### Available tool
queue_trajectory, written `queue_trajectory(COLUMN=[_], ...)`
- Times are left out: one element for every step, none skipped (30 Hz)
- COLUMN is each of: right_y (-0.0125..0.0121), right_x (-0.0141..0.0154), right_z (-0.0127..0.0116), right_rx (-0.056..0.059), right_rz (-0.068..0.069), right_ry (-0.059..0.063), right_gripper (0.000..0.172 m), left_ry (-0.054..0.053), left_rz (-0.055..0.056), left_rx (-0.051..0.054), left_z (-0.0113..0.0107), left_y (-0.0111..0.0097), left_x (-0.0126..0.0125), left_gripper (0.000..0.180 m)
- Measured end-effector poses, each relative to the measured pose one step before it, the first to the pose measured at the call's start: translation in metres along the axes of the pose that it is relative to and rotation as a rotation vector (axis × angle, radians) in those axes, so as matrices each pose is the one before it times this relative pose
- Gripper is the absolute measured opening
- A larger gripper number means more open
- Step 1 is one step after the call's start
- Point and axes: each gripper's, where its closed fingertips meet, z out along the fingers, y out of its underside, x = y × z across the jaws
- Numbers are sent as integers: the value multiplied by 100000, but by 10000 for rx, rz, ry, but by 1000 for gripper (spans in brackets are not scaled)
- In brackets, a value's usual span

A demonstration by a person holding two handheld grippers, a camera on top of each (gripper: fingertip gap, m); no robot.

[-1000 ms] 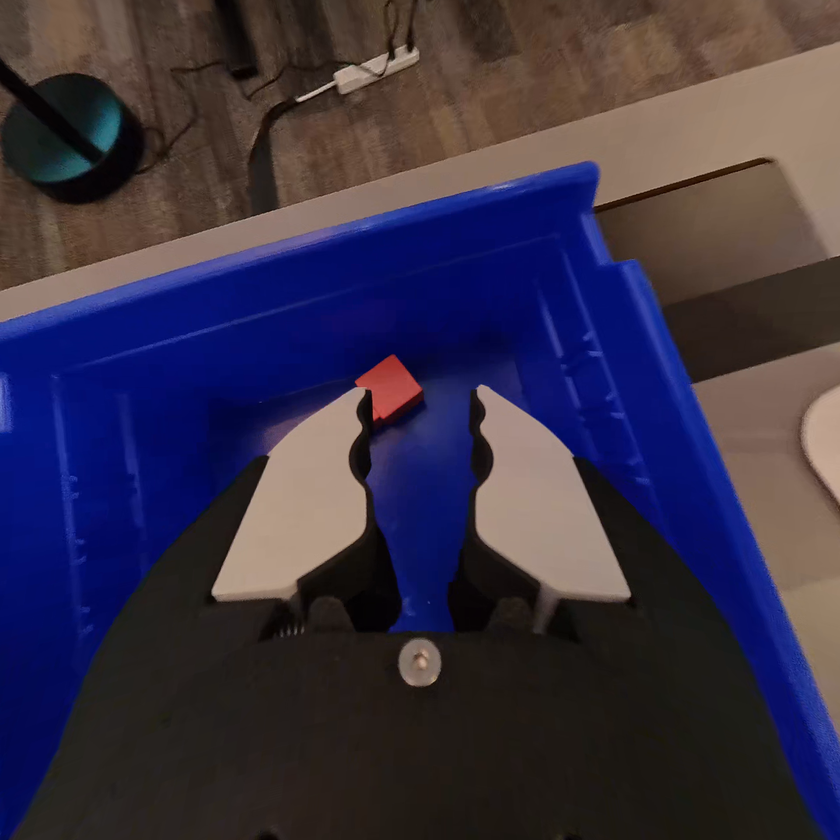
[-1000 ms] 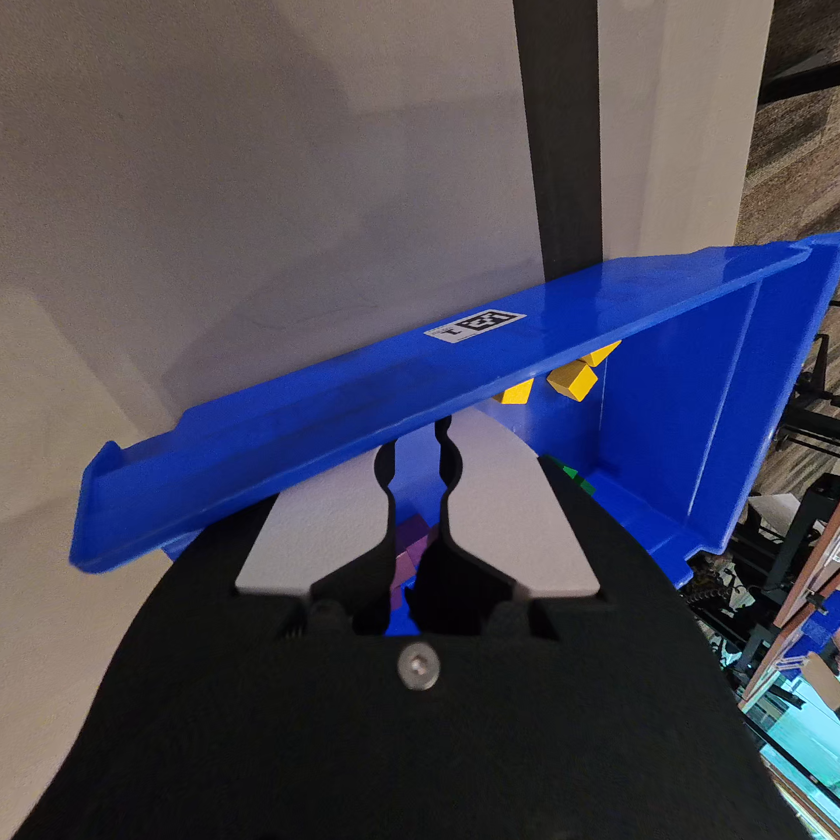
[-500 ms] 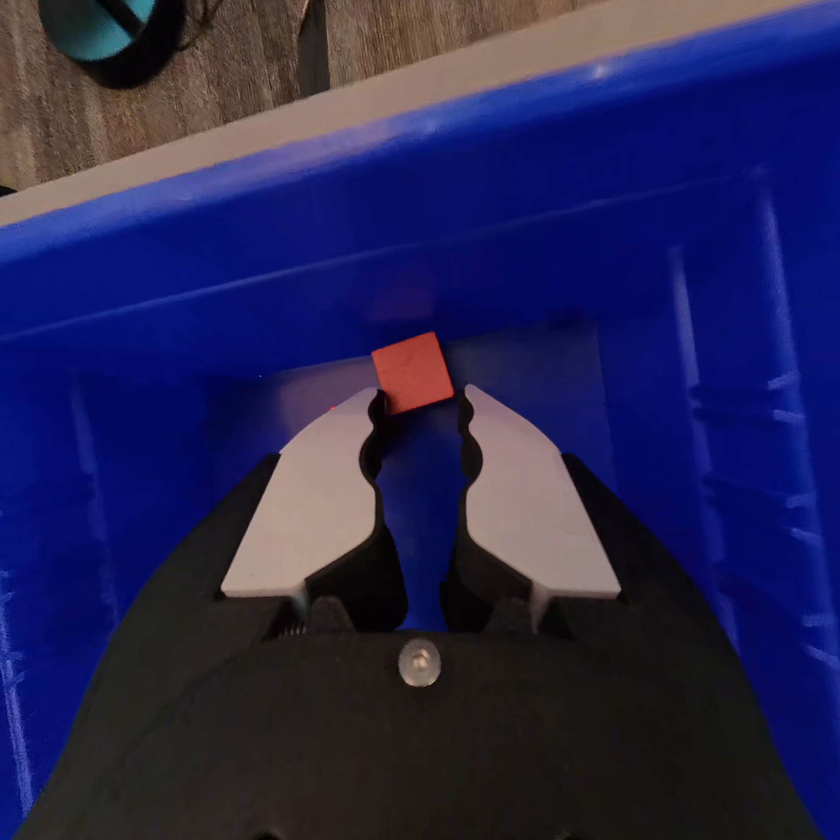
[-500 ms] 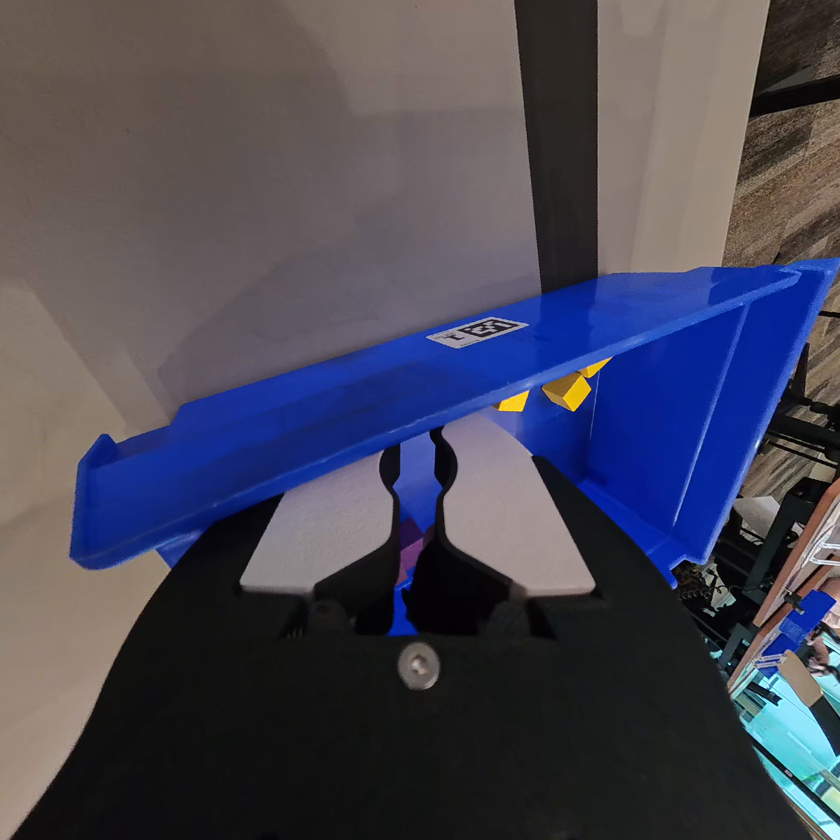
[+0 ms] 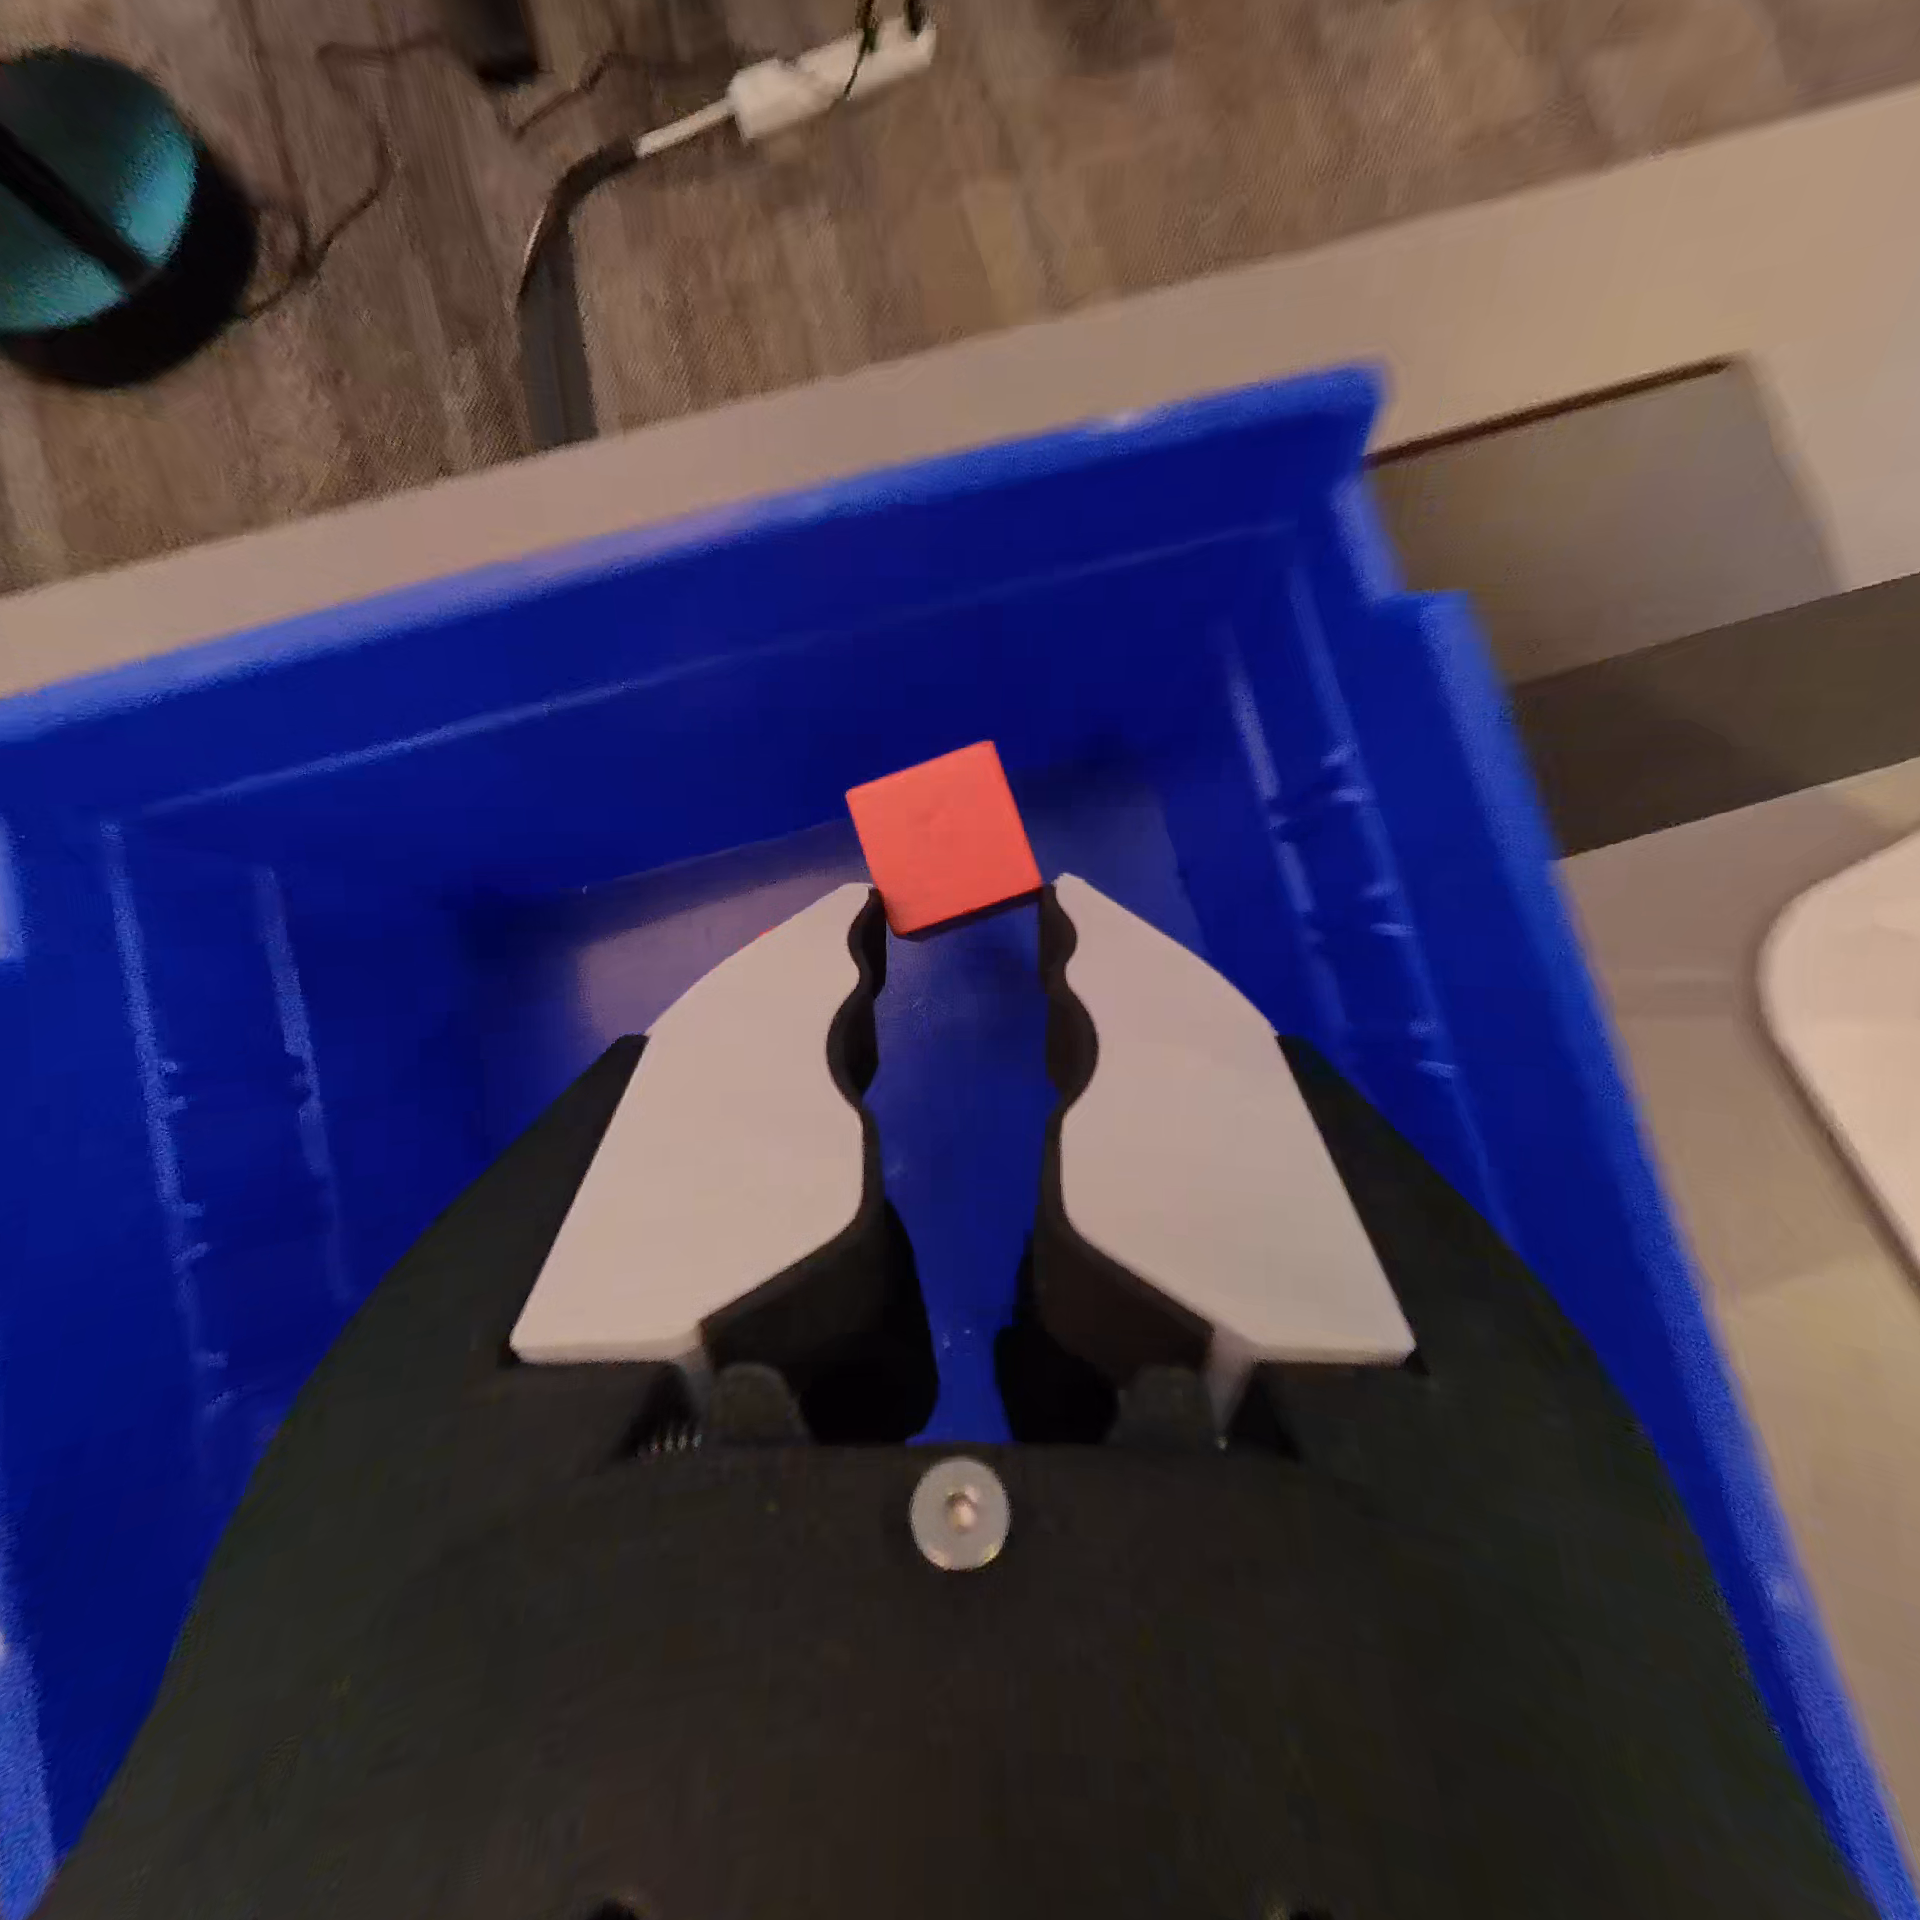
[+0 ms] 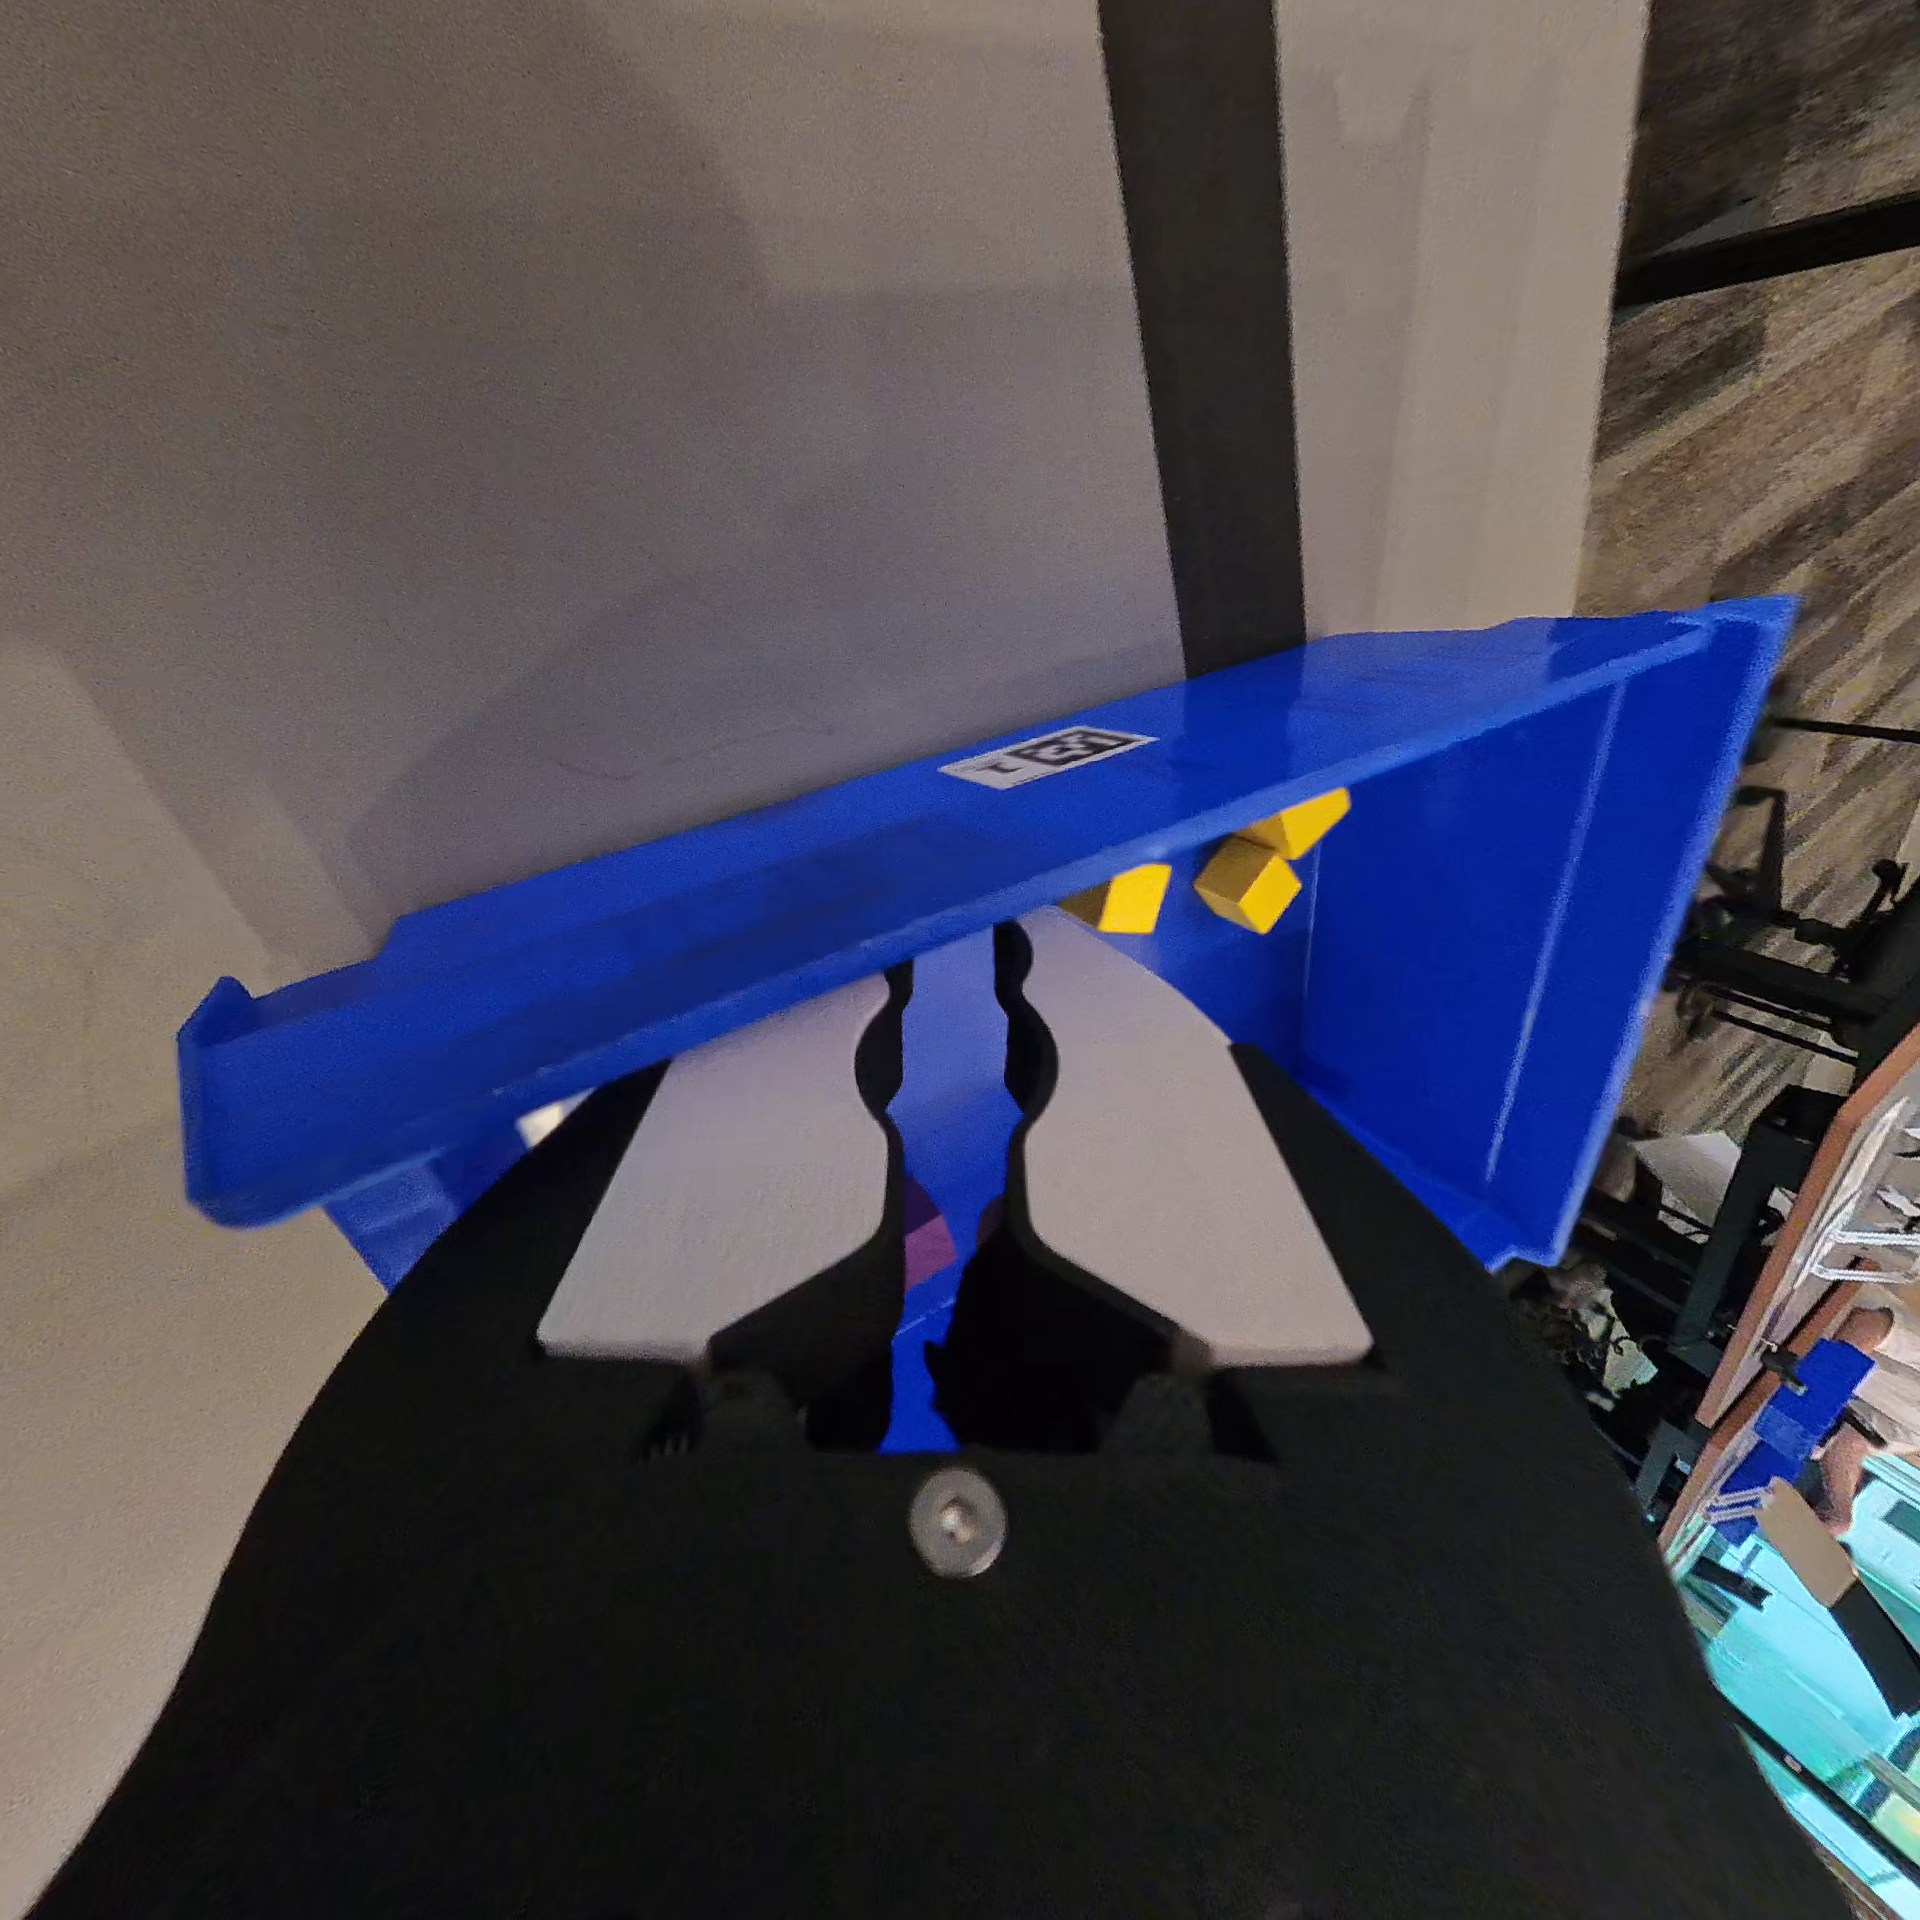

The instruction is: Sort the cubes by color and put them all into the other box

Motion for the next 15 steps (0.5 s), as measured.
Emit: queue_trajectory(right_y=[-140, -163, -144, -101, -115, -176, -330, -545, -844, -1187, -1447, -1668, -1823, -2007, -2147], right_x=[328, 346, 472, 565, 636, 697, 804, 893, 834, 876, 843, 743, 581, 455, 220], right_z=[-399, -477, -538, -612, -658, -713, -753, -811, -862, -922, -962, -950, -900, -794, -647], right_rx=[157, 155, 132, 96, 80, 106, 165, 260, 382, 508, 596, 650, 709, 774, 777], right_rz=[85, 106, 43, 16, 75, 112, 98, 54, 40, 44, 69, 70, 42, 48, 108], right_ry=[143, 145, 243, 319, 331, 363, 418, 487, 470, 511, 510, 462, 417, 401, 297], right_gripper=[15, 16, 17, 17, 18, 18, 18, 18, 18, 18, 18, 19, 19, 21, 22], left_ry=[253, 303, 245, 147, 170, 329, 455, 593, 863, 915, 694, 560, 568, 507, 537], left_rz=[-57, -75, -71, -42, -5, -18, -120, -138, -94, -47, 56, 230, 314, 248, 195], left_rx=[441, 481, 422, 412, 493, 574, 571, 566, 593, 582, 430, 283, 251, 223, 157], left_z=[-1062, -1155, -1210, -1279, -1346, -1357, -1306, -1192, -1051, -800, -435, -108, 153, 403, 660], left_y=[-821, -942, -926, -949, -1083, -1251, -1328, -1361, -1421, -1403, -1133, -871, -754, -633, -447], left_x=[310, 428, 402, 309, 419, 728, 996, 1363, 1960, 2265, 2150, 2154, 2272, 2215, 2260], left_gripper=[29, 29, 29, 29, 29, 29, 28, 28, 28, 28, 28, 28, 28, 28, 28])
